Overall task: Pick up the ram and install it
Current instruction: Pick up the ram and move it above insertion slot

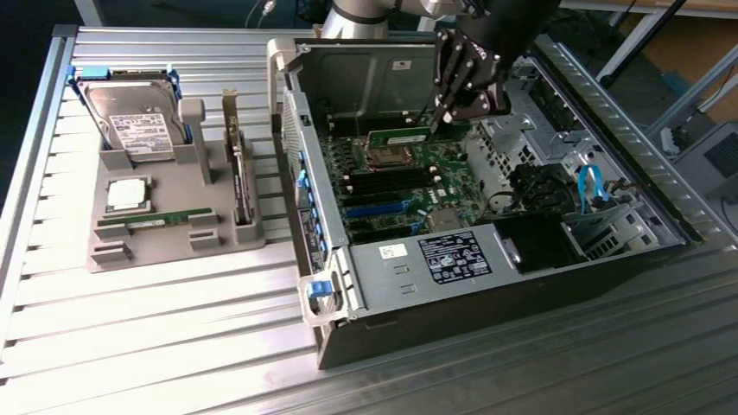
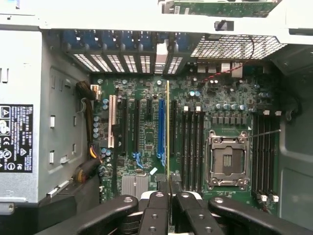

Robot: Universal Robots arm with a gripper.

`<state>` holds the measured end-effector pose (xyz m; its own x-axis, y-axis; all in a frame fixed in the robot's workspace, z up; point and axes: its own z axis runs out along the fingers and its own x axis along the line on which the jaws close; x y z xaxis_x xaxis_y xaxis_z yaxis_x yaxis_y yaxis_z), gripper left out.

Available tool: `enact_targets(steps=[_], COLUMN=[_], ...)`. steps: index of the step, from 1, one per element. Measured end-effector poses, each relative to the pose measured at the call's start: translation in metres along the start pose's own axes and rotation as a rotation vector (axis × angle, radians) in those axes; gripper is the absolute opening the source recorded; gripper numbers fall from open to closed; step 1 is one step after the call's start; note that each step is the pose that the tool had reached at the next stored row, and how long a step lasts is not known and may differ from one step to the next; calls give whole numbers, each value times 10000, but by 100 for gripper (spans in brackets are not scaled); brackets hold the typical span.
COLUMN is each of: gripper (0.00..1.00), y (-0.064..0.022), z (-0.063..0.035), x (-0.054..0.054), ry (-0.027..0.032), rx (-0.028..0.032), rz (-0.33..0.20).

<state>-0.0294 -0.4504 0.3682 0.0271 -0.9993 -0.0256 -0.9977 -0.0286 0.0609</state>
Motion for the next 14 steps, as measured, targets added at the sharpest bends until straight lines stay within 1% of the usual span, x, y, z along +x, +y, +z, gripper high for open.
enact_targets(steps=[7, 11, 14], gripper=[12, 12, 12], y=[-5, -9, -11], z=[15, 28, 32], x=[-145, -278, -325], ry=[0, 0, 1], rx=[0, 0, -1], rz=[1, 0, 0])
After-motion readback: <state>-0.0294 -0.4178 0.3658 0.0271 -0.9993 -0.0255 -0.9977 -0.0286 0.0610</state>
